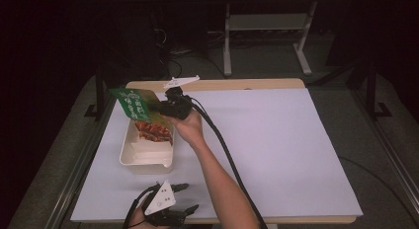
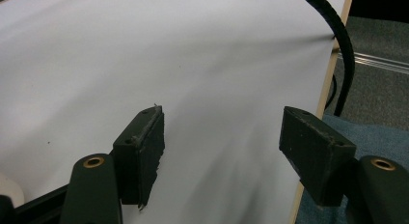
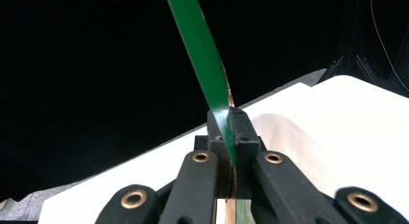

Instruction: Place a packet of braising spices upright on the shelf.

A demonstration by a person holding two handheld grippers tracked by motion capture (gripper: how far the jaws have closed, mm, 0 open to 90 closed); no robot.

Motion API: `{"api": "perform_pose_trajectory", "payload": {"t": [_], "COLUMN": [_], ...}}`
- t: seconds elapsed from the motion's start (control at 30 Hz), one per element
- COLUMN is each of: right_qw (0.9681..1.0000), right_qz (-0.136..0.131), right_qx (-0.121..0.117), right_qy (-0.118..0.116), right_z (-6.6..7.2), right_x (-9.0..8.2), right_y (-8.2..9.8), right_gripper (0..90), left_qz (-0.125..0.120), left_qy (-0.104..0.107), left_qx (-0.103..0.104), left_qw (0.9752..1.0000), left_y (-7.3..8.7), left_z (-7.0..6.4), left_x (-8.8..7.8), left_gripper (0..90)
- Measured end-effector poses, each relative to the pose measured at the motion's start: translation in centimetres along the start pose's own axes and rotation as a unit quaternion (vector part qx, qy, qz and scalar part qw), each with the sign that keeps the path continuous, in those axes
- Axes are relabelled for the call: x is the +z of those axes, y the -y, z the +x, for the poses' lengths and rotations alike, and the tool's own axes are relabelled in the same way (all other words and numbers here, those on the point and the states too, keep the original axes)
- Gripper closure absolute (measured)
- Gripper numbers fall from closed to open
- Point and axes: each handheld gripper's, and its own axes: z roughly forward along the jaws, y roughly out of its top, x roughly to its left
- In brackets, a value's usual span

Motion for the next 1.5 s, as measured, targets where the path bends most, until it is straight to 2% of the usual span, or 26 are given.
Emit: {"api": "perform_pose_trajectory", "payload": {"t": [0.1, 0.4, 0.6, 0.73, 0.77, 0.93, 1.03, 1.17, 1.33, 1.5], "right_qw": [0.9999, 0.9999, 0.9999, 0.9989, 0.9985, 0.9987, 0.9980, 0.9972, 0.9975, 0.9975], "right_qz": [0.007, 0.011, 0.014, 0.039, 0.047, 0.041, 0.052, 0.065, 0.063, 0.061], "right_qx": [0.003, -0.007, -0.004, -0.009, -0.011, -0.008, -0.009, -0.012, -0.001, -0.005], "right_qy": [-0.007, 0.001, 0.008, 0.024, 0.027, 0.030, 0.034, 0.035, 0.030, 0.034], "right_z": [-0.3, -0.7, -0.9, -0.9, -0.9, -0.8, -0.7, -0.7, -0.8, -0.7], "right_x": [-0.2, -0.6, -0.6, -0.7, -0.8, -2.0, -2.8, -3.8, -5.4, -6.7], "right_y": [0.3, 0.5, 0.4, 0.5, 0.5, 0.3, 0.4, 1.0, 1.6, 1.9], "right_gripper": [89.4, 89.5, 88.8, 72.5, 70.9, 60.8, 57.3, 54.9, 52.7, 50.4], "left_qz": [0.000, 0.000, 0.000, 0.001, 0.000, 0.001, 0.003, 0.003, 0.001, 0.002], "left_qy": [0.000, -0.004, -0.003, -0.001, -0.002, -0.003, -0.005, -0.003, -0.006, -0.008], "left_qx": [0.001, -0.001, -0.001, -0.003, -0.003, -0.004, -0.001, -0.013, -0.018, -0.016], "left_qw": [1.0000, 1.0000, 1.0000, 1.0000, 1.0000, 1.0000, 1.0000, 0.9999, 0.9998, 0.9998], "left_y": [0.0, 0.0, 0.0, 0.0, 0.0, 0.0, 0.1, 0.1, 0.1, 0.1], "left_z": [0.0, 0.1, 0.1, 0.1, 0.1, 0.0, 0.1, 0.2, 0.4, 0.6], "left_x": [0.0, 0.0, 0.0, 0.0, 0.1, 0.1, 0.2, 0.1, 0.0, 0.0], "left_gripper": [32.2, 32.2, 31.9, 31.8, 31.8, 31.4, 30.4, 29.5, 29.4, 28.8]}}
